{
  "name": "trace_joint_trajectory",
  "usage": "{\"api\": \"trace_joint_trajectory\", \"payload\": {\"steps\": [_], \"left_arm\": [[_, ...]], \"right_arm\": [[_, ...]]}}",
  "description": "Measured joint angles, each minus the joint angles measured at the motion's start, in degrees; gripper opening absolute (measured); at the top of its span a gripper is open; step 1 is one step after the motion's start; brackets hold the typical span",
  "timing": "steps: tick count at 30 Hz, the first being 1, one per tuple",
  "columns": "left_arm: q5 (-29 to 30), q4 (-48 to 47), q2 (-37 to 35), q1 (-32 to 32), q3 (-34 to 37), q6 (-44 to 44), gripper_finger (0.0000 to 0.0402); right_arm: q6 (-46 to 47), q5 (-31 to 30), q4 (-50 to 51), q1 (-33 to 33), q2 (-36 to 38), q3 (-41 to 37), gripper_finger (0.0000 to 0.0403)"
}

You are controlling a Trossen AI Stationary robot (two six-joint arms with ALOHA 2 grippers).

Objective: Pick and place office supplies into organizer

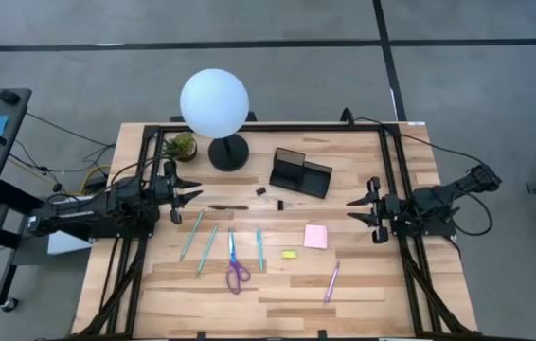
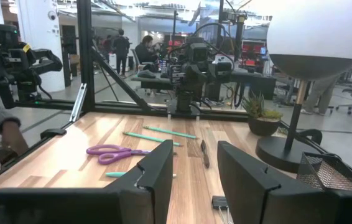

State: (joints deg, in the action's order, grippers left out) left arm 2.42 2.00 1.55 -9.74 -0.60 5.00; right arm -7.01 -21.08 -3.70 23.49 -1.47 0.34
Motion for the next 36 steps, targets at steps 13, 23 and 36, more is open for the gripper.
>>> {"api": "trace_joint_trajectory", "payload": {"steps": [13, 23, 36], "left_arm": [[0.0, 0.0, 0.0, 0.0, 0.0, 0.0, 0.0093], [0.0, 0.0, 0.0, 0.0, 0.0, 0.1, 0.0093], [0.0, 1.1, 0.0, 0.0, 0.0, 0.6, 0.0093]], "right_arm": [[0.0, 0.0, 0.0, 0.0, 0.0, 0.0, 0.0118], [0.0, 0.0, 0.0, 0.0, 0.0, 0.0, 0.0118], [-2.0, -0.2, 0.0, 0.0, 0.0, 0.0, 0.0118]]}}
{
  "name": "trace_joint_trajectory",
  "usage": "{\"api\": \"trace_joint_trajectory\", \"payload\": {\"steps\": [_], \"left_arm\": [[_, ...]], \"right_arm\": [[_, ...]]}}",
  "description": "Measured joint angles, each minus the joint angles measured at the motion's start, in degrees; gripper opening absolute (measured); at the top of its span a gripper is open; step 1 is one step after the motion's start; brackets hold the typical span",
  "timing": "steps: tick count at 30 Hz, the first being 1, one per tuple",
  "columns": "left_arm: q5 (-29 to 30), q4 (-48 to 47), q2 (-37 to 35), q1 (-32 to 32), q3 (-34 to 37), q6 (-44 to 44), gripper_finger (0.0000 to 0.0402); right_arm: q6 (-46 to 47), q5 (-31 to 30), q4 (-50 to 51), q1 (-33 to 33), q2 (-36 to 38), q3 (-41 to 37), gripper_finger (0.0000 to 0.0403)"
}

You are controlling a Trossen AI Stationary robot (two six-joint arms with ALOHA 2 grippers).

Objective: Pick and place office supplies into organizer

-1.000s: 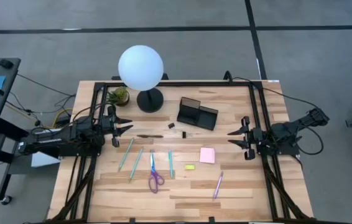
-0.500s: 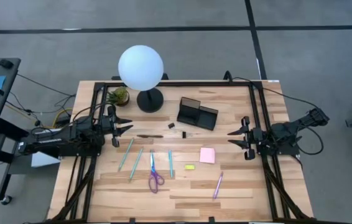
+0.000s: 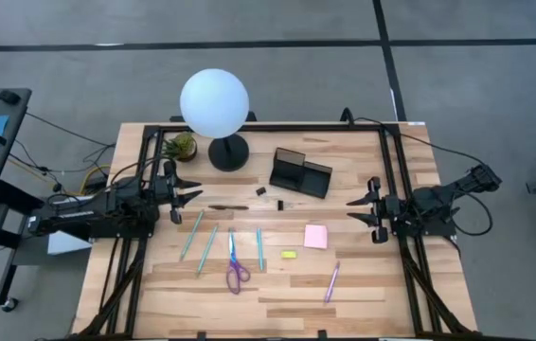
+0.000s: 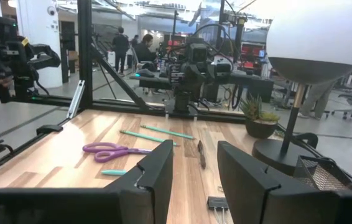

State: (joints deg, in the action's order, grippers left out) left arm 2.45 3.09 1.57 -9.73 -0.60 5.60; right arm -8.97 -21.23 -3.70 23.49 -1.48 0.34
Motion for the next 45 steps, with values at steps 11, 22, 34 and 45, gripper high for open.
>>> {"api": "trace_joint_trajectory", "payload": {"steps": [11, 22, 34, 45], "left_arm": [[1.1, -0.1, -0.1, 0.0, 0.0, -12.4, 0.0093], [11.0, 0.9, -0.1, 0.0, 0.0, -10.0, 0.0093], [5.4, 8.2, -0.1, 0.0, -1.4, -7.2, 0.0093], [2.4, 14.5, 8.2, -0.1, -1.4, -1.5, 0.0093]], "right_arm": [[2.1, 0.1, 0.0, 0.1, 0.0, 0.0, 0.0118], [4.5, 0.2, 0.0, 0.1, 0.0, 0.0, 0.0118], [-1.8, -1.2, -23.5, -2.5, 0.0, 0.0, 0.0118], [-2.7, 7.2, -34.3, -8.9, -5.4, 0.0, 0.0118]]}}
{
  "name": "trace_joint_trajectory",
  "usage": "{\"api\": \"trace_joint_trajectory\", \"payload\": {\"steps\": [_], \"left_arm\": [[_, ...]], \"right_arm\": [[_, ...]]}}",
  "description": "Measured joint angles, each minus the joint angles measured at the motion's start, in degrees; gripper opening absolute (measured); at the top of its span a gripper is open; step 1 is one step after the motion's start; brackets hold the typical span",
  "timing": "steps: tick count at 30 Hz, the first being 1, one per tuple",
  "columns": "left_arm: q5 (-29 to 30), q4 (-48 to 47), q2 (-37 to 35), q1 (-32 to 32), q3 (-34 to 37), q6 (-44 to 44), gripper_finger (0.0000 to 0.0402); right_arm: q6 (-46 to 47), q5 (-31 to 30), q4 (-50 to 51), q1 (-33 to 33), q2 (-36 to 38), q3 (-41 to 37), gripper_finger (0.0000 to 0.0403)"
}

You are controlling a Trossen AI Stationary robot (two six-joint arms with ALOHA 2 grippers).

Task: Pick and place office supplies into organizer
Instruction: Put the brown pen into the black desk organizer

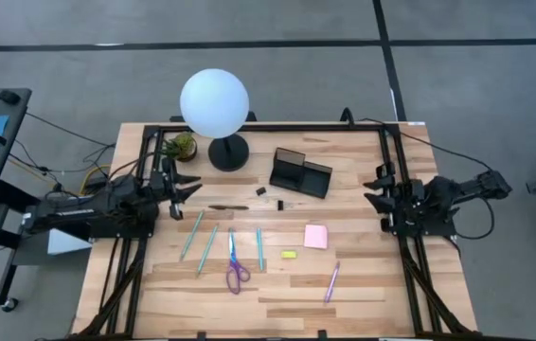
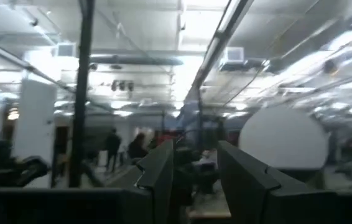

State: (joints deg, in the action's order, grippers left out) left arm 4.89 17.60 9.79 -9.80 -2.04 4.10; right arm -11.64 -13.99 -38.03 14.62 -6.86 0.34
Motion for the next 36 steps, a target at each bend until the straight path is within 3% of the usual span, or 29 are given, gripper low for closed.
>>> {"api": "trace_joint_trajectory", "payload": {"steps": [3, 8, 12, 22, 31, 36], "left_arm": [[0.1, 4.9, 5.7, 0.0, -4.2, 3.1, 0.0093], [0.3, -3.9, 18.0, 0.0, -14.5, 6.3, 0.0093], [-5.5, -3.6, 29.7, 0.0, -15.1, 6.6, 0.0093], [-10.5, 17.7, 60.3, -0.2, -14.5, 4.3, 0.0093], [-12.9, 41.6, 87.4, -0.2, -14.5, -3.0, 0.0093], [-13.2, 46.8, 96.5, -0.2, -14.6, -4.2, 0.0093]], "right_arm": [[-0.8, 0.4, -10.5, -3.5, -5.4, 0.1, 0.0118], [1.3, 0.4, -11.6, -9.4, -14.1, 2.2, 0.0118], [6.9, 0.4, -10.4, -12.7, -21.7, 2.2, 0.0118], [10.2, 0.5, -11.8, -13.9, -33.7, 2.2, 0.0118], [10.2, 0.5, -11.8, -13.9, -36.7, 2.2, 0.0118], [10.2, 0.5, -11.7, -13.9, -37.2, 2.2, 0.0118]]}}
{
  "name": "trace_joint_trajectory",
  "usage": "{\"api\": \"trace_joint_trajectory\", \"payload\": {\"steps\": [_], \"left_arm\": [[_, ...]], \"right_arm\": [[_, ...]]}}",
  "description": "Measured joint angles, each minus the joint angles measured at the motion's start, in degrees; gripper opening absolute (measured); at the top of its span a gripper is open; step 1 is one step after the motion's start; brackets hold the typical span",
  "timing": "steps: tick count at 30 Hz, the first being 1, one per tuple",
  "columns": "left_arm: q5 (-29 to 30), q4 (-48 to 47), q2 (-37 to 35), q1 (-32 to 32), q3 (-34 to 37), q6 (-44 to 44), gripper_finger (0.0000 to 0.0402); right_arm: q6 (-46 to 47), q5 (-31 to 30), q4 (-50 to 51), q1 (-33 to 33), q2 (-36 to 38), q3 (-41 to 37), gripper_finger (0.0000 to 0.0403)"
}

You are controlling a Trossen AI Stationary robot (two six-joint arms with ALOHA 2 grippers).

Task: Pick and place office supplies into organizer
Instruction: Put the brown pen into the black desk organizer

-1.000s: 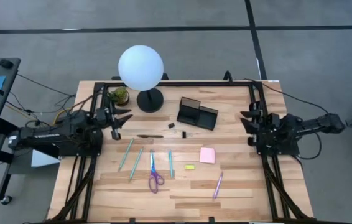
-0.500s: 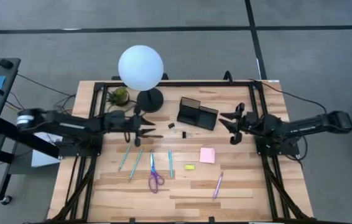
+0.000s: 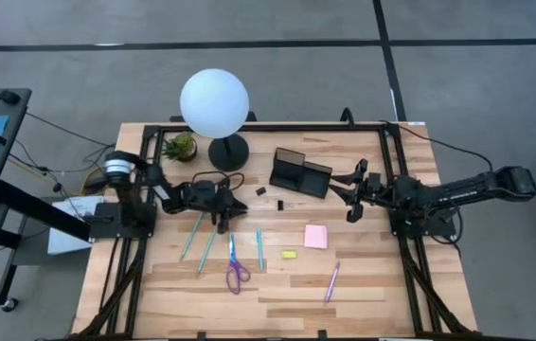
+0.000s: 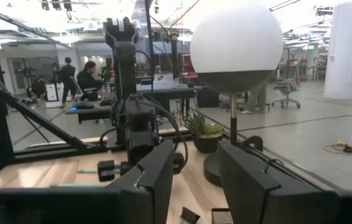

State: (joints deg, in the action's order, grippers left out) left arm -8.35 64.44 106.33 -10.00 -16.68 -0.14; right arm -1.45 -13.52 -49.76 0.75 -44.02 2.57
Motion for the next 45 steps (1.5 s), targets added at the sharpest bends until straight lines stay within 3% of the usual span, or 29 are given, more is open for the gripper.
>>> {"api": "trace_joint_trajectory", "payload": {"steps": [11, 19, 27, 34, 40, 45], "left_arm": [[1.4, 3.2, 4.2, -2.8, -0.1, 0.2, 0.0093], [1.5, -3.7, 3.7, -3.4, -0.3, 0.4, 0.0092], [1.8, -1.6, 4.2, -3.4, -0.1, -1.9, 0.0022], [2.2, 5.6, 4.8, -3.0, -0.8, -6.5, 0.0022], [1.3, 12.6, 4.3, -2.9, -8.2, -6.6, 0.0022], [-5.3, 13.3, 3.2, -2.9, -18.9, -6.0, 0.0022]], "right_arm": [[0.0, 0.0, 0.0, 0.0, 0.0, 0.0, 0.0118], [0.0, 0.0, 0.0, 0.0, 0.0, 0.0, 0.0118], [0.0, 0.0, -0.1, 0.0, 0.0, 0.0, 0.0118], [0.6, 0.0, -1.2, 0.0, 0.0, 0.0, 0.0118], [2.0, 1.4, -2.8, 0.0, -3.4, 0.1, 0.0118], [3.0, 1.5, -3.4, -0.1, -10.3, 2.6, 0.0118]]}}
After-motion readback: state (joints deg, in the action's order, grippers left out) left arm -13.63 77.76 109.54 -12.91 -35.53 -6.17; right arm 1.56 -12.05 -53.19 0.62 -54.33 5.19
